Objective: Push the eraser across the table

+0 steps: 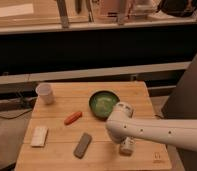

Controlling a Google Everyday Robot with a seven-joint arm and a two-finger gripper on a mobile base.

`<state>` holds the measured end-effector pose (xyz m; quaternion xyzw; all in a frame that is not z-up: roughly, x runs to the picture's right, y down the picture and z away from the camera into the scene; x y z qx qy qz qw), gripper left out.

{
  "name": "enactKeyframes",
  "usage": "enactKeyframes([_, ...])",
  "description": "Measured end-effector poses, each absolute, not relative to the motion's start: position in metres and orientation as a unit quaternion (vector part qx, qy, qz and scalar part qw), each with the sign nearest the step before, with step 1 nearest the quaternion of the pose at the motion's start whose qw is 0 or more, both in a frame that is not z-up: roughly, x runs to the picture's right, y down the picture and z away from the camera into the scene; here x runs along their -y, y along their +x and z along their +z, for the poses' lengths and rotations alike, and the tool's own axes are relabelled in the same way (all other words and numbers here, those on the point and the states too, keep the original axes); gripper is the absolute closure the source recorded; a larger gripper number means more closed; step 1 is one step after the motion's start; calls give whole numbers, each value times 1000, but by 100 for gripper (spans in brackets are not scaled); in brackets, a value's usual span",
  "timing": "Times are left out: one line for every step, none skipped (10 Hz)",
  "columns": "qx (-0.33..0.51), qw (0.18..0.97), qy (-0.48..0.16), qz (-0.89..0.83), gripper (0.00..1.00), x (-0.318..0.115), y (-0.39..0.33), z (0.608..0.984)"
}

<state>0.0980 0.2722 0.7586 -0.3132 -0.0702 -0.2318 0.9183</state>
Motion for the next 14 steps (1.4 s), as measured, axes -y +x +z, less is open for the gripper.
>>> enactKeyframes([74,918,-311,-234,100,-273,95,764])
enactKeyframes([72,918,-311,-235,100,-273,96,764])
enactKeyframes([71,917,-313,-236,100,-273,92,766])
enactKeyframes([73,917,-314,-235,100,-273,86,767])
enactKeyframes([71,917,-315,-234,100,-273,89,769])
enactKeyframes([69,916,-315,-239,100,-272,90,772])
enactKeyframes([71,915,-313,-245,100,-270,86,775])
enactKeyframes([72,912,-313,-254,100,-269,78,779])
enactKeyframes([72,912,-313,-256,100,-269,74,781])
enactKeyframes([70,911,-315,-258,100,-270,69,782])
enactKeyframes([70,909,-315,-263,100,-270,59,785])
enactKeyframes([70,907,-314,-270,100,-270,54,787])
enactKeyframes([70,905,-314,-278,100,-269,48,790])
enactKeyframes([70,904,-313,-282,100,-268,45,792])
